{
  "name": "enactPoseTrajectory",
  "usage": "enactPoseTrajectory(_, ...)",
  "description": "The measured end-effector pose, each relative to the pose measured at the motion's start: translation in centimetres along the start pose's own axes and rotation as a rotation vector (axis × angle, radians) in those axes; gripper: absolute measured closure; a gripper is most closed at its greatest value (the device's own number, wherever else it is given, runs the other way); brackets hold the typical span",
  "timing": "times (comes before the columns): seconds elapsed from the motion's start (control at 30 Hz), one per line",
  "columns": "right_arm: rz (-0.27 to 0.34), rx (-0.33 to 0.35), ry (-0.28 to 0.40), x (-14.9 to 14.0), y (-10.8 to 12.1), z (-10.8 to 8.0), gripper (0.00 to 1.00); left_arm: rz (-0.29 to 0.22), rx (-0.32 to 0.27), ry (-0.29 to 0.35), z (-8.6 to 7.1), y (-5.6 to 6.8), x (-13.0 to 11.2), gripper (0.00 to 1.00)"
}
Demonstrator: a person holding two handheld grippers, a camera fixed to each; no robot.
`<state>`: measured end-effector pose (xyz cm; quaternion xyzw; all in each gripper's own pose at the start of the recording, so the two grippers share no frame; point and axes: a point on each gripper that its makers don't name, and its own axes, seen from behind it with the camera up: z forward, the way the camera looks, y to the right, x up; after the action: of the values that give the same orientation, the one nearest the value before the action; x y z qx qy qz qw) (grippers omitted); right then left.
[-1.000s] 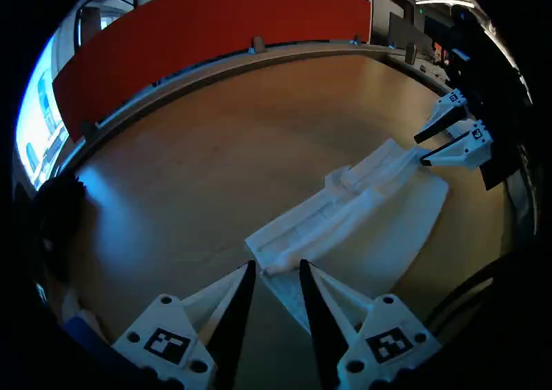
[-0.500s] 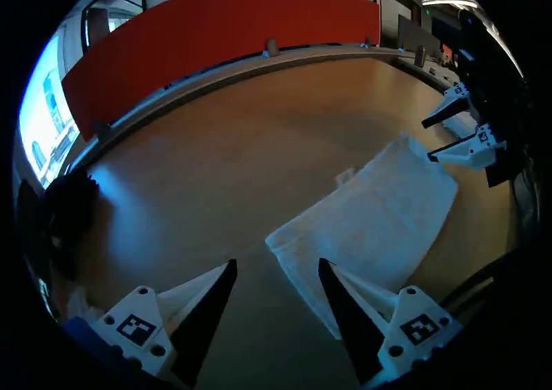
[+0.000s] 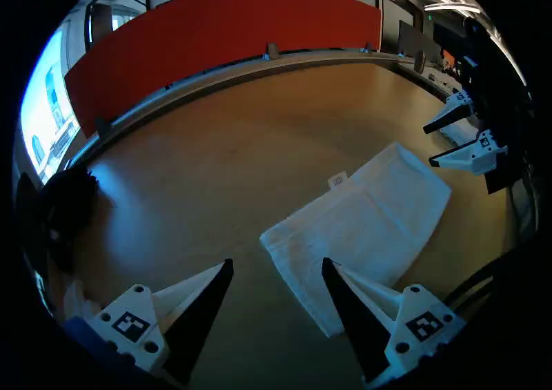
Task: Fold towel
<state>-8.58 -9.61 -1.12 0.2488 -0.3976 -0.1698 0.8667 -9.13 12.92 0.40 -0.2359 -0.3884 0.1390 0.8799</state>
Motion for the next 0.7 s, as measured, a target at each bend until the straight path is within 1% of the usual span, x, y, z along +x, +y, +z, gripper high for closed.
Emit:
enactPoseTrajectory(0.3, -0.004, 0.018, -0.003, -1.4, -1.4, -1.7, 0.00, -0.041, 0.006, 0.003, -1.9, 1.0, -1.5, 0.05)
enactPoseTrajectory(0.47, -0.004, 0.023, -0.004, -2.3, -2.2, -2.9, 0.00, -0.060, 0.007, -0.002, -3.0, 2.0, -2.8, 0.05)
enactPoseTrajectory(0.6, 0.003, 0.026, -0.001, -2.9, -2.7, -3.7, 0.00, -0.072, 0.005, -0.003, -3.6, 2.7, -3.5, 0.05)
enactPoseTrajectory(0.7, 0.008, 0.030, 0.002, -3.1, -3.0, -4.1, 0.00, -0.080, 0.005, -0.004, -3.8, 3.1, -3.9, 0.05)
